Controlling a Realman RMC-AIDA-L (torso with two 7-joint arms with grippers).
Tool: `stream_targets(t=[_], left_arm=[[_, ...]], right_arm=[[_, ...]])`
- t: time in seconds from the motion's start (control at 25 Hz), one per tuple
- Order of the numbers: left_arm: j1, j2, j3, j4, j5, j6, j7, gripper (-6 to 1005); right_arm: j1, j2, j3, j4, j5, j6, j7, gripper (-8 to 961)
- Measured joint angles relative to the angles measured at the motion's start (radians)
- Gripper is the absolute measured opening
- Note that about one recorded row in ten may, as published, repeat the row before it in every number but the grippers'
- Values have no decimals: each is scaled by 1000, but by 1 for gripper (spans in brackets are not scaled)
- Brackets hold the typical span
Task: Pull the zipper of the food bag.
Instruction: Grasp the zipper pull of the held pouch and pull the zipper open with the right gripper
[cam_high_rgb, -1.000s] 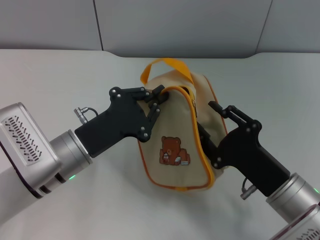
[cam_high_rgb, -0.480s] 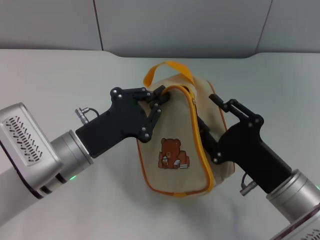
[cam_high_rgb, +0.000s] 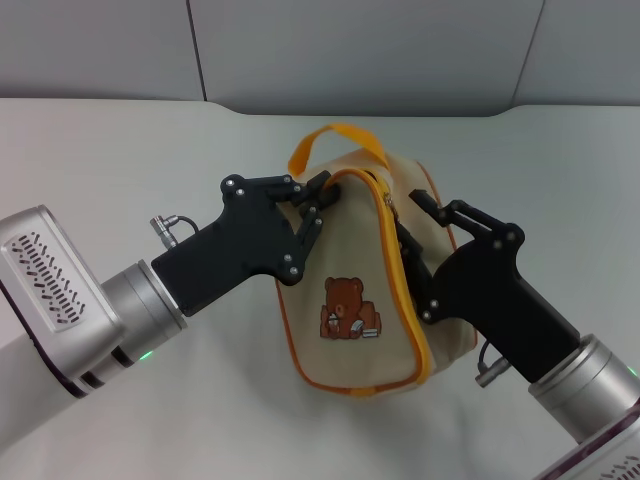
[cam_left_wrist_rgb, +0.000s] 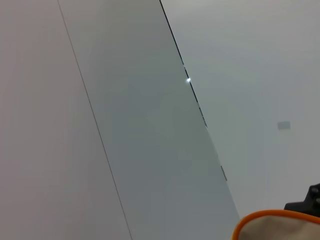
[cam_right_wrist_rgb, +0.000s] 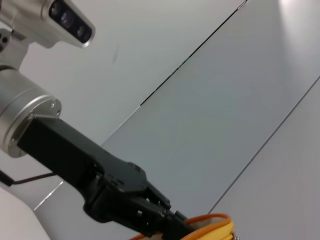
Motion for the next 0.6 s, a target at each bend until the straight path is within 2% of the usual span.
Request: stream_targets(t=[0.6], left_arm=[[0, 0, 0, 1, 1, 0, 0, 97]], right_arm=[[4, 0, -1, 12, -1, -5, -18, 65]])
